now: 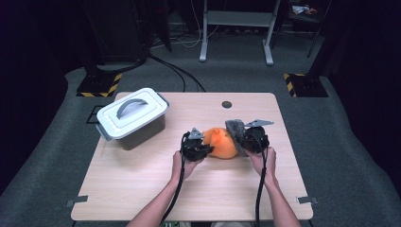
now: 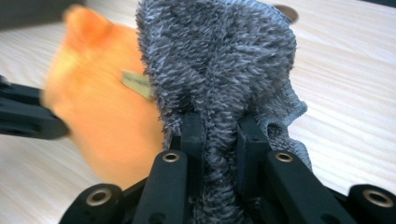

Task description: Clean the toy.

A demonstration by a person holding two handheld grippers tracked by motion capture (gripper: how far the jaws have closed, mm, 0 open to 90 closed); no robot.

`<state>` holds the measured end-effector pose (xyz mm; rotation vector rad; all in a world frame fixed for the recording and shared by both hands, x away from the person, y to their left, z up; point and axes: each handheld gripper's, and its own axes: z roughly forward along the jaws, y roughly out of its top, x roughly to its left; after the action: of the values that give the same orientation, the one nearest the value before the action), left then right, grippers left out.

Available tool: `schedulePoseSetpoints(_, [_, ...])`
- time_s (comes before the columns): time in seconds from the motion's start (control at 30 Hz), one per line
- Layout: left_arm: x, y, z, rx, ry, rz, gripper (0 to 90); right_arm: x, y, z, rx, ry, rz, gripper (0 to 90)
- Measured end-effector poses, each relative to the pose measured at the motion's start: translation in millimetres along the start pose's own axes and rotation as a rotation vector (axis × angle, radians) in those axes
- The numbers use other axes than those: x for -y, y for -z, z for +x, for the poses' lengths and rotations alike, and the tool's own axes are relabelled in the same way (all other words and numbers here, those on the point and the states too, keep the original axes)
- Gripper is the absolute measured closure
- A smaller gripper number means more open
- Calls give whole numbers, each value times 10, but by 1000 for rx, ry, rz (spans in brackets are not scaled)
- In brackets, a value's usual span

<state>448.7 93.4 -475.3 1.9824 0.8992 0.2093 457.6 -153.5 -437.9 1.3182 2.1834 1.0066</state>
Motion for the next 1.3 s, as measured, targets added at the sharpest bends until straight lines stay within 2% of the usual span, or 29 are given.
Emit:
schedulePoseSetpoints(0.07, [1,-1,3,2,0,-1,824,46,-27,-48,-2,-17,11,765])
schedulePoseSetpoints(0.13, [1,0,8,2,-1,5,824,86,-55,-75,26,-22,23,765])
schedulePoseSetpoints(0.27, [4,3,21,2,-5,8,823,182,-144,-158,18,-58,51,764])
schedulePoseSetpoints(0.3, [7,0,17,-1,5,3,823,210,-174,-179,18,-66,62,764])
schedulePoseSetpoints(0.5, [5,7,24,-2,1,10,821,359,-365,-237,22,-92,128,764])
schedulePoseSetpoints(0.57, [10,14,38,-3,-4,12,821,377,-392,-252,16,-99,127,764])
schedulePoseSetpoints(0.7, [26,25,46,-4,12,15,820,333,-313,-267,22,-87,118,765])
schedulePoseSetpoints(0.87, [24,31,71,-9,-5,16,819,214,-43,-297,24,-80,49,765])
schedulePoseSetpoints(1.03, [28,34,74,-8,-4,20,817,-19,250,-167,-7,-47,-33,765])
schedulePoseSetpoints(1.13, [33,33,78,-12,-2,15,813,-137,309,-37,-46,-23,-53,765])
schedulePoseSetpoints(1.23, [34,31,81,-9,-1,14,808,-186,180,82,-66,27,6,765])
schedulePoseSetpoints(1.3, [35,30,79,-9,-1,12,795,-182,57,131,-52,29,45,765])
